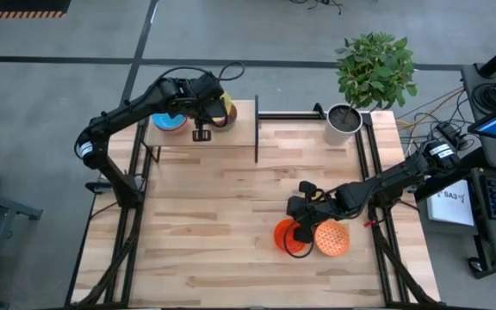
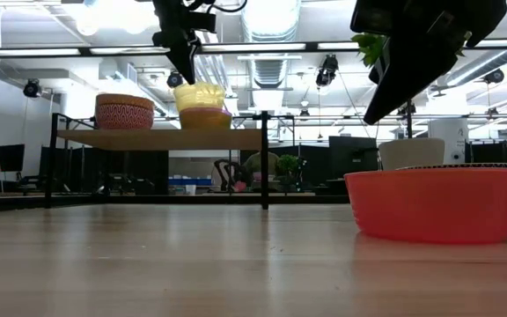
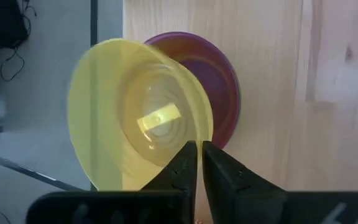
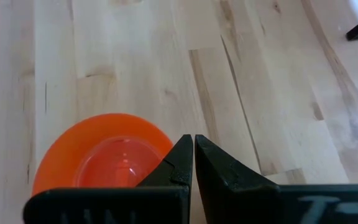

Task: Place and stack bowls onto a shelf
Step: Stack the light yellow bowl on top of the violet bowl on the shelf, then stack the yellow bowl on top of the light blue bowl on the shelf

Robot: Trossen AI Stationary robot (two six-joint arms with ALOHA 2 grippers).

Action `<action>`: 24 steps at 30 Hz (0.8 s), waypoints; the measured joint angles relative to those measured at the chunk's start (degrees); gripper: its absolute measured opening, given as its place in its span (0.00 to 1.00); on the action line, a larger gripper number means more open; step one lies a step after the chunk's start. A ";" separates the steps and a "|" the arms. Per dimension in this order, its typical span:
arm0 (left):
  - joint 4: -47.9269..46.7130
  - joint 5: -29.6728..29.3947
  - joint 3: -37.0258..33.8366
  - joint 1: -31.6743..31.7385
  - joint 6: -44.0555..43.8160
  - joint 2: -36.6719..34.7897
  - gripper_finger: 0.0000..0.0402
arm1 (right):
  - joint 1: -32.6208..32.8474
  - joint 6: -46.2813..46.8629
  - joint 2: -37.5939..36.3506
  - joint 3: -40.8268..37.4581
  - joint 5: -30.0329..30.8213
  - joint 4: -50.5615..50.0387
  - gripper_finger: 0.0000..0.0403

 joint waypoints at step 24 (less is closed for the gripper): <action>1.29 21.53 -0.89 -2.12 -7.78 -0.76 0.18 | -0.04 -1.30 0.00 -1.49 0.04 1.87 0.02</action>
